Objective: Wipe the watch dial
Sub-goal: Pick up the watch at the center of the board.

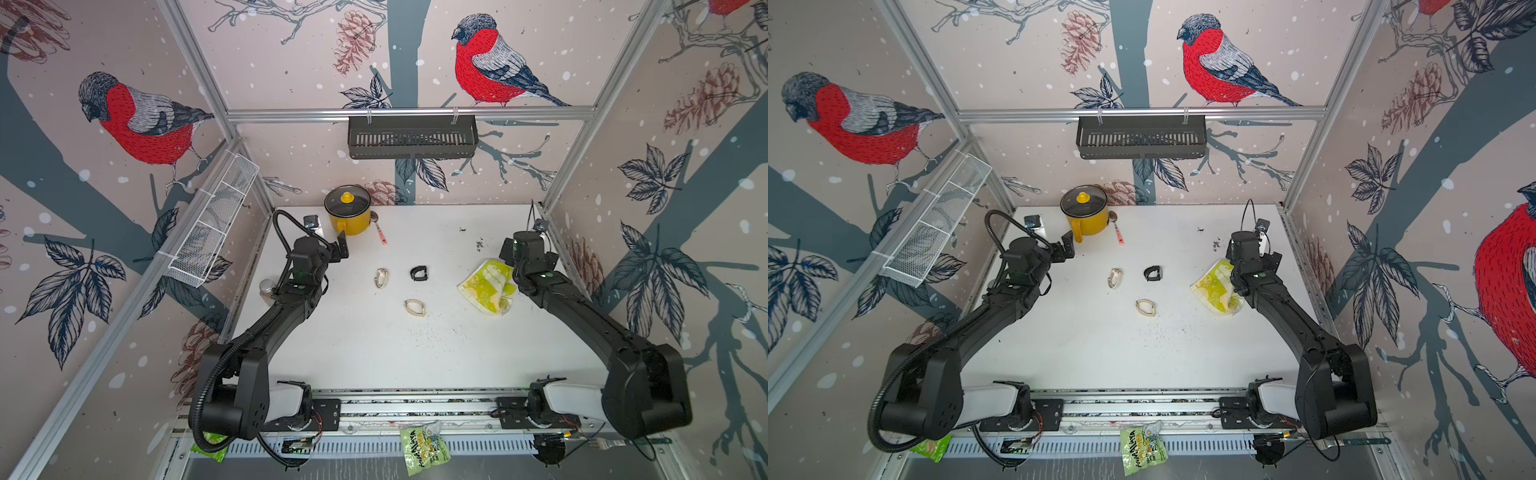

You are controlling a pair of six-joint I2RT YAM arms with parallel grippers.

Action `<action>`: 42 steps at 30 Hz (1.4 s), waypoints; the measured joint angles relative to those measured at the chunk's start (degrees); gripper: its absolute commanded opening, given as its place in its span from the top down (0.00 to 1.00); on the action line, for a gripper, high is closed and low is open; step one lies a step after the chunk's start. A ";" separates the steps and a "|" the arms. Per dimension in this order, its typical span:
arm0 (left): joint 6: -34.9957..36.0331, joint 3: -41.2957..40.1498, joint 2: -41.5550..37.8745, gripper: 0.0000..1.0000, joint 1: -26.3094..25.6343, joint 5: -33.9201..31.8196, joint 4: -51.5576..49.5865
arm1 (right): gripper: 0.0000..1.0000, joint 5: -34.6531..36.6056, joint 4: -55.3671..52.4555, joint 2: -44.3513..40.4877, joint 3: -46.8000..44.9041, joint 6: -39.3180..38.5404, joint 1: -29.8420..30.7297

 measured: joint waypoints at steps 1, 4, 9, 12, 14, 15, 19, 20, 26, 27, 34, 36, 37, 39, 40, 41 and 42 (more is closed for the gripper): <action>-0.02 0.81 -0.11 0.02 -1.79 0.00 -1.27 | 0.04 -0.48 -2.19 0.00 1.07 0.85 0.11; -0.35 4.07 -0.04 0.02 -7.48 1.14 -5.77 | 0.09 -3.72 -8.52 -0.07 3.87 2.64 0.66; -2.05 10.84 3.30 0.03 -17.16 1.53 -13.27 | 0.32 -8.96 -17.40 -0.35 6.03 5.01 0.98; -3.32 14.80 6.43 0.04 -22.10 3.21 -18.08 | 0.39 -14.16 -21.53 0.17 6.32 6.45 0.61; -3.50 17.77 8.83 0.06 -24.35 3.37 -20.81 | 0.39 -17.90 -23.56 0.98 5.95 6.75 0.46; -3.52 19.21 10.10 0.07 -25.31 3.98 -22.16 | 0.39 -19.80 -24.46 1.25 5.35 7.02 0.44; -3.89 22.73 14.49 0.07 -27.41 4.98 -26.62 | 0.38 -24.59 -26.08 1.18 2.89 7.74 0.26; -4.17 23.39 15.39 0.07 -27.50 5.68 -27.80 | 0.38 -25.42 -26.25 1.05 2.54 7.74 0.13; -6.05 25.40 17.77 0.07 -27.61 7.26 -29.90 | 0.36 -29.55 -25.62 -0.81 -0.02 7.72 -2.27; -6.36 25.83 18.32 0.07 -27.67 7.54 -29.97 | 0.35 -30.10 -25.59 -0.81 -0.35 7.72 -2.86; -10.21 30.14 23.45 0.08 -27.98 10.19 -33.27 | 0.11 -32.59 -24.96 -1.40 -1.11 7.98 -6.36; -11.52 31.08 25.20 0.09 -28.00 10.34 -34.86 | 0.08 -33.00 -24.35 -1.79 -0.83 8.13 -7.10; -12.24 31.47 26.08 0.09 -28.00 10.58 -35.76 | 0.08 -33.55 -24.20 -1.79 -0.50 8.15 -7.45; -13.44 31.80 27.30 0.09 -28.04 11.17 -37.03 | 0.11 -34.47 -24.15 -1.62 0.26 8.17 -8.13; -13.81 31.87 27.76 0.09 -28.06 11.67 -37.62 | 0.13 -34.73 -24.13 -1.36 0.76 8.17 -8.39; -14.08 31.87 28.06 0.09 -28.13 11.85 -38.12 | 0.16 -35.26 -24.09 -1.01 1.20 8.17 -8.52; -14.45 31.87 28.17 0.10 -28.24 12.11 -38.56 | 0.18 -35.89 -24.11 -0.70 1.49 8.15 -8.66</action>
